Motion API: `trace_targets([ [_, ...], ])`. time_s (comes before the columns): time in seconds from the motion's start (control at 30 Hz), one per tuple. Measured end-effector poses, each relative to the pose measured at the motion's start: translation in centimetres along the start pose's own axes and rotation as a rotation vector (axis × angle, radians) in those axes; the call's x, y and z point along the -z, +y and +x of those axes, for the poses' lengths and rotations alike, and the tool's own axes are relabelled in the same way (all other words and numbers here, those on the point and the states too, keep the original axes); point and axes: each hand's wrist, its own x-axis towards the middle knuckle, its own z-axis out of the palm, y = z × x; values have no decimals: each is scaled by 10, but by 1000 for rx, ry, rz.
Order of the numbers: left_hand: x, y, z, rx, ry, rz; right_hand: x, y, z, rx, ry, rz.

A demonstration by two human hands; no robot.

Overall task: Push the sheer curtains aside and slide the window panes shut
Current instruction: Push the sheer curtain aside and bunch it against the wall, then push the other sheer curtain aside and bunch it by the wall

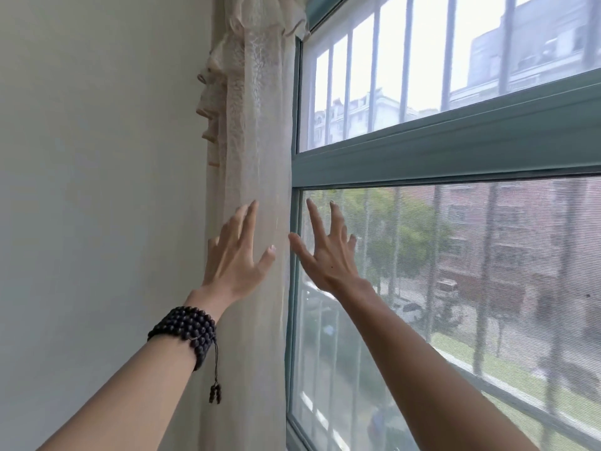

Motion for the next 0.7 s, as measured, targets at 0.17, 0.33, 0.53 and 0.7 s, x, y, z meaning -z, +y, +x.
trace_targets([
  [0.17, -11, 42, 2, -49, -67, -219, 49, 16, -27, -44, 50, -85],
  [0.33, -32, 77, 4, -158, -126, -382, 90, 27, -57, -96, 103, -161],
  [0.53, -54, 121, -6, -315, -159, -578, 135, 36, -93, -154, 124, -302],
  [0.7, -62, 156, -11, -435, -122, -704, 166, 30, -118, -179, 161, -406],
])
